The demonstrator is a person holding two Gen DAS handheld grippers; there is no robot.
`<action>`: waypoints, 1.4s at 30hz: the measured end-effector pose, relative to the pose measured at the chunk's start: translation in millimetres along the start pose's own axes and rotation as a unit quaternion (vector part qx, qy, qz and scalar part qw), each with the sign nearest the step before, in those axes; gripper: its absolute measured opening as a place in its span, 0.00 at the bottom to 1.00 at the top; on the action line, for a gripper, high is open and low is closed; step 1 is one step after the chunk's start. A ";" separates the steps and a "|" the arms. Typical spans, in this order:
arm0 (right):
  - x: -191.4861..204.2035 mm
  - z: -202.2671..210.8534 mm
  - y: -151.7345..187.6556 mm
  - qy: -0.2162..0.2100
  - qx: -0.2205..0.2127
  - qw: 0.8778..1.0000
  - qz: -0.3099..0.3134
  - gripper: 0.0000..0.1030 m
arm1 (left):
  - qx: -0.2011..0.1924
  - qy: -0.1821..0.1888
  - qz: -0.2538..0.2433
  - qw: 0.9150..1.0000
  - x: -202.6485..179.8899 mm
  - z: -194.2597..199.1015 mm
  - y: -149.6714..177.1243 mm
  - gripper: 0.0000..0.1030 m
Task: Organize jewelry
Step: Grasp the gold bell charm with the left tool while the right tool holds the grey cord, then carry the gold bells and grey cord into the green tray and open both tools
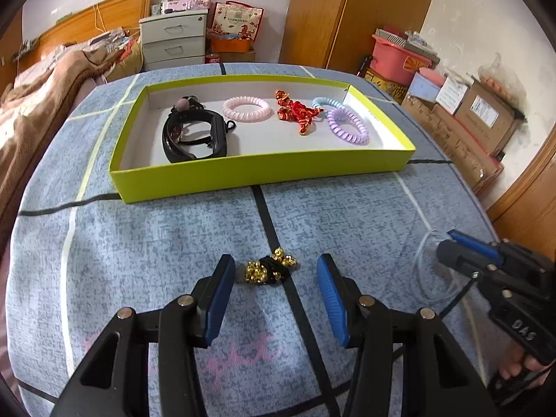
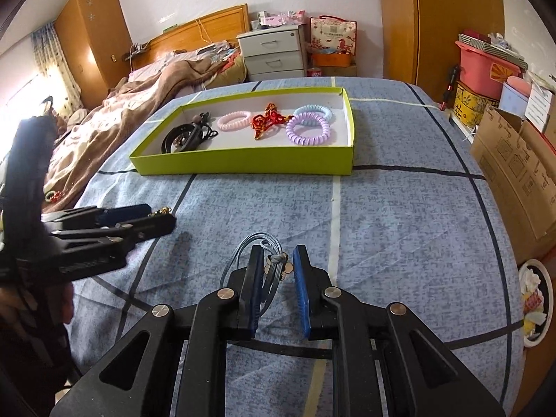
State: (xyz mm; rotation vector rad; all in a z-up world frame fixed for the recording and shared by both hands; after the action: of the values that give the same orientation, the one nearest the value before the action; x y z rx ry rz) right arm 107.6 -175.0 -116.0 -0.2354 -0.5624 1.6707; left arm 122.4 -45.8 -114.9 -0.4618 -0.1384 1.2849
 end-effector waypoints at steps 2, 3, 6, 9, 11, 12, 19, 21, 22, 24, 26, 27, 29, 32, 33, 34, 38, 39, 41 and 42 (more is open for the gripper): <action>-0.6 0.1 -1.6 0.002 0.000 1.000 0.002 0.17 | 0.001 -0.010 -0.004 1.000 -0.8 -1.2 -0.6 0.50; 0.0 0.3 -2.3 0.002 -0.001 1.000 0.004 0.17 | 0.002 -0.014 -0.006 1.000 -0.9 -1.8 -0.6 0.50; 1.9 1.4 -3.1 0.001 -0.004 1.000 0.006 0.17 | 0.000 -0.020 -0.010 1.000 -1.9 -2.1 -0.5 0.49; 2.5 2.0 -4.6 0.002 -0.005 1.000 0.008 0.17 | -0.001 -0.023 -0.009 1.000 -0.5 -1.8 -0.3 0.44; 2.6 1.6 -4.7 0.002 -0.005 1.000 0.008 0.17 | 0.000 -0.021 -0.006 1.000 -0.5 -1.8 -1.0 0.32; 2.5 1.7 -4.7 0.001 -0.005 1.000 0.008 0.17 | 0.001 -0.021 -0.007 1.000 -0.5 -2.1 -0.9 0.30; 3.7 -0.1 -4.9 0.001 -0.002 1.000 0.008 0.17 | 0.002 -0.020 -0.009 1.000 -0.8 -1.2 -0.3 0.29; 3.4 -0.6 -5.1 0.002 -0.002 1.000 0.008 0.17 | 0.001 -0.020 -0.008 1.000 -0.5 0.1 -0.2 0.21; 3.5 -0.4 -4.9 0.002 -0.002 1.000 0.008 0.17 | 0.001 -0.019 -0.008 1.000 -0.8 1.0 -0.2 0.21; 4.0 -0.2 -5.3 0.002 -0.003 1.000 0.008 0.17 | 0.000 -0.019 -0.008 1.000 -0.7 1.6 0.1 0.21; 4.3 -0.2 -5.5 0.003 -0.003 1.000 0.008 0.17 | -0.001 -0.016 -0.009 1.000 -1.3 2.8 -0.6 0.21; 4.2 -0.4 -5.8 0.002 -0.003 1.000 0.008 0.17 | -0.003 -0.016 -0.008 1.000 -1.1 3.4 -0.9 0.21; 4.3 0.1 -6.1 0.002 -0.004 1.000 0.008 0.17 | -0.004 -0.016 -0.006 1.000 -0.4 4.4 -1.2 0.20; 3.8 0.6 -6.3 0.002 -0.005 1.000 0.008 0.17 | -0.006 -0.016 -0.007 1.000 -1.4 5.8 -1.3 0.20; 3.9 0.8 -7.1 0.003 -0.006 1.000 0.008 0.17 | -0.007 -0.015 -0.007 1.000 -1.8 7.2 -1.3 0.20; 3.9 2.1 -7.5 0.003 -0.007 1.000 0.009 0.17 | -0.009 -0.015 -0.007 1.000 -2.4 8.7 -1.8 0.20; 5.2 7.3 -12.3 0.001 -0.015 1.000 0.010 0.17 | -0.016 -0.013 -0.009 1.000 -3.9 14.4 -4.5 0.20; 5.9 8.6 -12.7 0.001 -0.016 1.000 0.010 0.17 | -0.018 -0.012 -0.009 1.000 -4.4 16.4 -5.6 0.20; 6.5 10.2 -14.6 0.002 -0.017 1.000 0.012 0.17 | -0.022 -0.010 -0.011 1.000 -5.4 19.6 -7.6 0.20; 7.1 11.2 -15.6 0.002 -0.019 1.000 0.013 0.17 | -0.024 -0.009 -0.011 1.000 -5.8 21.3 -9.0 0.20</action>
State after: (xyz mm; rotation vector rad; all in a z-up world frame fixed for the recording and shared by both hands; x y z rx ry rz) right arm 114.6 -169.3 -97.7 -0.2739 -0.5905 1.6856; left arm 121.3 -47.6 -91.1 -0.4880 -0.1902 1.2664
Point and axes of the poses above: each gripper's, at about its wrist camera, not at the fingertips, and z roughly against the way its jaws point, x to its left, y to its underside, the point moved 10 cm from there along -z, roughly the way its jaws point, and after that the axes turned 12 degrees about x, right-handed, at the moved point
